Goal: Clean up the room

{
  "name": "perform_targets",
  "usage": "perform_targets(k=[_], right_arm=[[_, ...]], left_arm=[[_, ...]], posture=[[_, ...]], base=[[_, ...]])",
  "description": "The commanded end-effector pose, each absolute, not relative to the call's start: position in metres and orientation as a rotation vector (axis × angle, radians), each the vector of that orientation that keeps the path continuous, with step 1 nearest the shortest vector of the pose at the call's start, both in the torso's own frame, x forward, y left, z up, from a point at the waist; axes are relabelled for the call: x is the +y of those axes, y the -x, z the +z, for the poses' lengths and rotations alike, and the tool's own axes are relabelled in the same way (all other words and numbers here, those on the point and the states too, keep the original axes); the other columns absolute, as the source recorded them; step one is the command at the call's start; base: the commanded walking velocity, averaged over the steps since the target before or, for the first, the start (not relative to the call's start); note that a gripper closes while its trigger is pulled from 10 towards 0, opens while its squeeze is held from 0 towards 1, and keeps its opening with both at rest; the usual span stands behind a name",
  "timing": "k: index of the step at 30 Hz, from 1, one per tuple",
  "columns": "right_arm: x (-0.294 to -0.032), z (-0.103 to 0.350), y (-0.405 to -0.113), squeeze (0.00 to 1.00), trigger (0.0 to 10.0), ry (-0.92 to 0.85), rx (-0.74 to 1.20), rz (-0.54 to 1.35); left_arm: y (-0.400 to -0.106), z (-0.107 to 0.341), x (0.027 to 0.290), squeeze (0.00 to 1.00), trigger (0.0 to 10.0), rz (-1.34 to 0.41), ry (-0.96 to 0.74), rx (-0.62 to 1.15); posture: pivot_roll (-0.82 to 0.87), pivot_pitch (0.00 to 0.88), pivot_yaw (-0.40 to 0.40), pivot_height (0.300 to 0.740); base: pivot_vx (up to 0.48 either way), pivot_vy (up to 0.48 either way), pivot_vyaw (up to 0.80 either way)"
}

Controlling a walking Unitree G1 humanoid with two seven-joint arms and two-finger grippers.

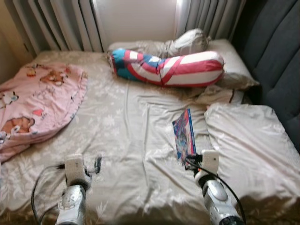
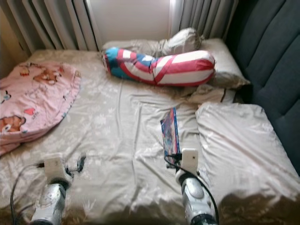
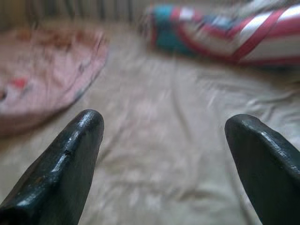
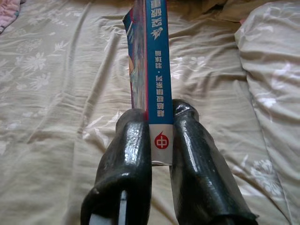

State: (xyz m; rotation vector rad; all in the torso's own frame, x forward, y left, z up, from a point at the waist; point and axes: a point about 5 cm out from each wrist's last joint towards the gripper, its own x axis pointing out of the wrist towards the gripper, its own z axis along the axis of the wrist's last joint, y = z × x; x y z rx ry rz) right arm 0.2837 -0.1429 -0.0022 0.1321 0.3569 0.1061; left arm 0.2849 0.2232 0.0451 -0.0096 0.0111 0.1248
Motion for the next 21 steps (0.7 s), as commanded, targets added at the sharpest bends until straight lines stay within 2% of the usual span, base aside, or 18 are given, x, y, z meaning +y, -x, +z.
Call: perform_targets(k=[1,6,11,21], right_arm=[[-0.142,0.003,-0.288,0.00,10.0,-0.122,0.330,0.117],[-0.142,0.005,-0.289,0.00,10.0,-0.112,0.318,0.131],[-0.145,0.005,-0.291,0.00,10.0,-0.122,0.335,0.118],[-0.162,0.013,-0.308,0.00,10.0,-0.315,0.389,0.006]], left_arm=[[-0.280,0.043,0.219,0.00,10.0,0.106,0.005,0.007],[-0.277,0.049,0.213,0.00,10.0,0.081,0.006,-0.034],[-0.276,0.048,0.210,0.00,10.0,0.075,0.010,-0.023],[-0.271,0.054,0.207,0.00,10.0,0.040,0.003,-0.021]], posture=[[-0.04,0.027,-0.028,0.680],[-0.04,0.022,-0.028,0.647],[-0.04,0.018,-0.026,0.647],[-0.01,0.055,-0.015,0.647]], base=[[0.000,0.000,0.00],[0.000,0.000,0.00],[0.000,0.000,0.00],[0.000,0.000,0.00]])
